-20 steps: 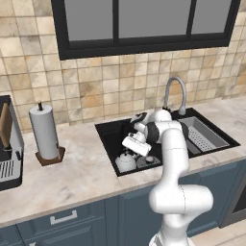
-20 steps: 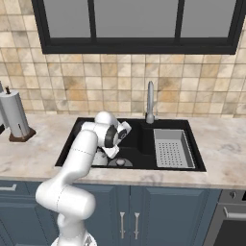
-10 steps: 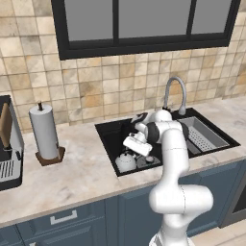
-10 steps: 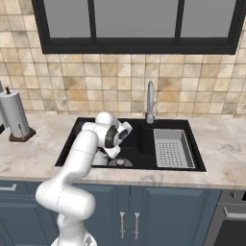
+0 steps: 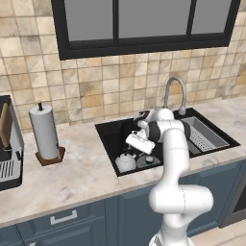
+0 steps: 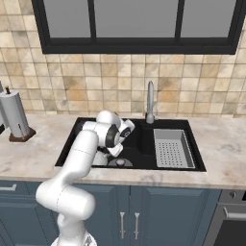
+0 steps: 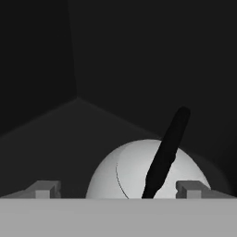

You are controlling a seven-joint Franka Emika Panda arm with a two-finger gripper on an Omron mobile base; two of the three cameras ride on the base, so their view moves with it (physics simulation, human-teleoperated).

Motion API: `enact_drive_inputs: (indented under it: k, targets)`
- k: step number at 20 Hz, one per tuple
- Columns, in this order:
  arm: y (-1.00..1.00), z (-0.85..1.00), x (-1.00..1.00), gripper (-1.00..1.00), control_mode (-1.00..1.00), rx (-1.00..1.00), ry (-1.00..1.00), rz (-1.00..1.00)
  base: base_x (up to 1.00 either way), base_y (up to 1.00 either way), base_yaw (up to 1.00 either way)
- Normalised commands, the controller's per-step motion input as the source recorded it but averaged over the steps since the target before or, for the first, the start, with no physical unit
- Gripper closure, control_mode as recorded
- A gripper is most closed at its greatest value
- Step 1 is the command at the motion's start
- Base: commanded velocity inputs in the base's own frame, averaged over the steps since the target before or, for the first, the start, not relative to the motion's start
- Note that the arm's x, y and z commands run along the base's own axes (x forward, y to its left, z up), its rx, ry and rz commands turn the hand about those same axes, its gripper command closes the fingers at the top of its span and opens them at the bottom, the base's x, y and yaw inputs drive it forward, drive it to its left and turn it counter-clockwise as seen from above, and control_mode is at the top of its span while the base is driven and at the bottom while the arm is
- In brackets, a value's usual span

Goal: Open the cabinet, pick the kettle from the cabinet, and place it in the sink.

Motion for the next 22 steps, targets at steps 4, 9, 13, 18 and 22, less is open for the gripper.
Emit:
enact_drive_inputs:
  k: [4,9,13,18,22]
  targets:
    - [-0.14,0.29,-0.01,-1.00,-1.00,-0.04,0.00,-0.04,0.00,0.00,0.00]
    - [-0.11,0.28,-0.08,-1.00,-1.00,-0.08,0.00,-0.08,0.00,0.00,0.00]
    - [-0.04,0.30,-0.17,-1.00,-1.00,-0.16,0.00,-0.07,0.00,0.00,0.00]
    - [0.00,0.35,-0.25,-1.00,-1.00,-0.26,-0.10,-0.02,0.00,0.00,0.00]
    - [0.00,0.37,-0.29,-1.00,-1.00,-0.24,-0.21,-0.02,0.00,0.00,0.00]
